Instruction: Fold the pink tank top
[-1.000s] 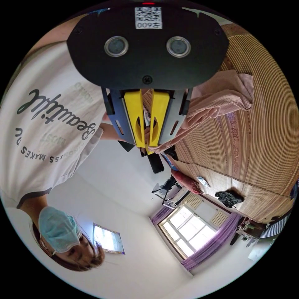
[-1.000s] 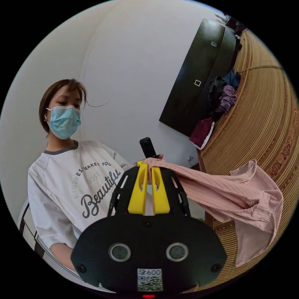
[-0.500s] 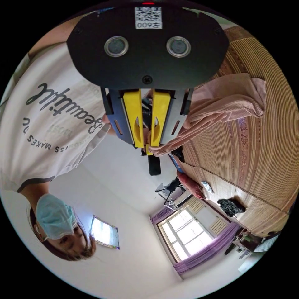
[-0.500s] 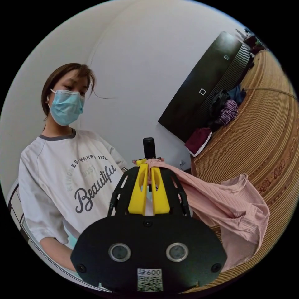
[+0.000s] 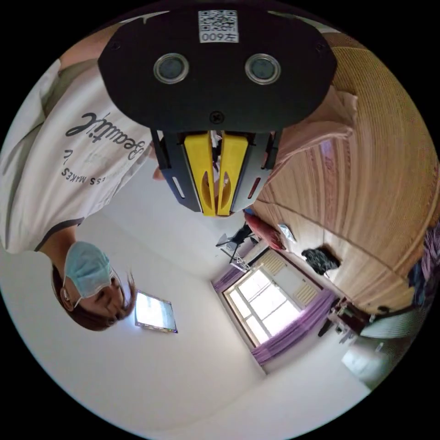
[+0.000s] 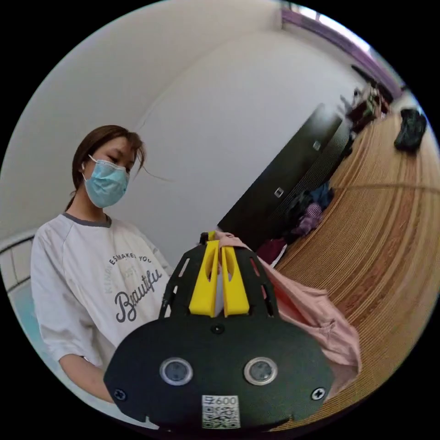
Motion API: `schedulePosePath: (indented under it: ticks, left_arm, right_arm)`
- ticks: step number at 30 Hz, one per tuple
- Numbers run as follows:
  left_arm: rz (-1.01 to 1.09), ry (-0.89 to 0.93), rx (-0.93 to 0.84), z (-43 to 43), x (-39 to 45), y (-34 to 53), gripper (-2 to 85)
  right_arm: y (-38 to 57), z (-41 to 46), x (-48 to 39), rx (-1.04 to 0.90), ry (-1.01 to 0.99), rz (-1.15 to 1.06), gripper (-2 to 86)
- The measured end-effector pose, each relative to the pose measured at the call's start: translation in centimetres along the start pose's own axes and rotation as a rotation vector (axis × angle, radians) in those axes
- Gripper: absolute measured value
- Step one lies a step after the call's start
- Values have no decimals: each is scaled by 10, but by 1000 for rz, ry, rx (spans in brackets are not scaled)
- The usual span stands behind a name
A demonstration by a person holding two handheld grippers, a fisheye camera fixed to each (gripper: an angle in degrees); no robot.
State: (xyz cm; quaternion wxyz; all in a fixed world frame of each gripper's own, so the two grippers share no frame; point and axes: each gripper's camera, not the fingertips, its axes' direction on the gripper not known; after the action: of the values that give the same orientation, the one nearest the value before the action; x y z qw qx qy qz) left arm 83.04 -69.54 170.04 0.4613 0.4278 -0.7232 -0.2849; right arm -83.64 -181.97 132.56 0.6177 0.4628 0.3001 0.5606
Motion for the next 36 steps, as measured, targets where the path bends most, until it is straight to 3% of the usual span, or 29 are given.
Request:
schedulePosePath:
  ticks: [4,6,9,12,15,18,21,24,31,36]
  left_arm:
    - [138,-200,-22,7,76,-27,8]
    - [192,-225,-8,13,111,-35,9]
    - [349,-217,60,20,191,-36,8]
    - [357,-261,68,20,251,-30,6]
    - [392,-264,-4,32,306,-21,5]
    - [344,-305,-7,38,352,-9,5]
    - [282,-252,50,28,397,0,5]
    - [290,-228,60,8,461,2,5]
    - [294,-327,-18,-16,601,-63,6]
    - [301,-353,-244,50,609,-156,7]
  right_arm:
    - [-16,-18,-114,222,417,-194,-9]
    - [-21,-10,-157,230,506,-275,-9]
    - [-32,7,-214,73,347,-392,-9]
    - [-25,7,-269,201,602,-393,-9]
    - [-35,29,-298,-28,488,-384,-9]
    - [-31,43,-323,39,735,-352,-9]
    - [-44,52,-331,-92,479,-258,-9]
    - [-44,57,-371,-114,413,-340,-9]
    - [-85,56,-444,-82,441,-337,-9]
    - [-155,53,-408,-107,542,-205,-9]
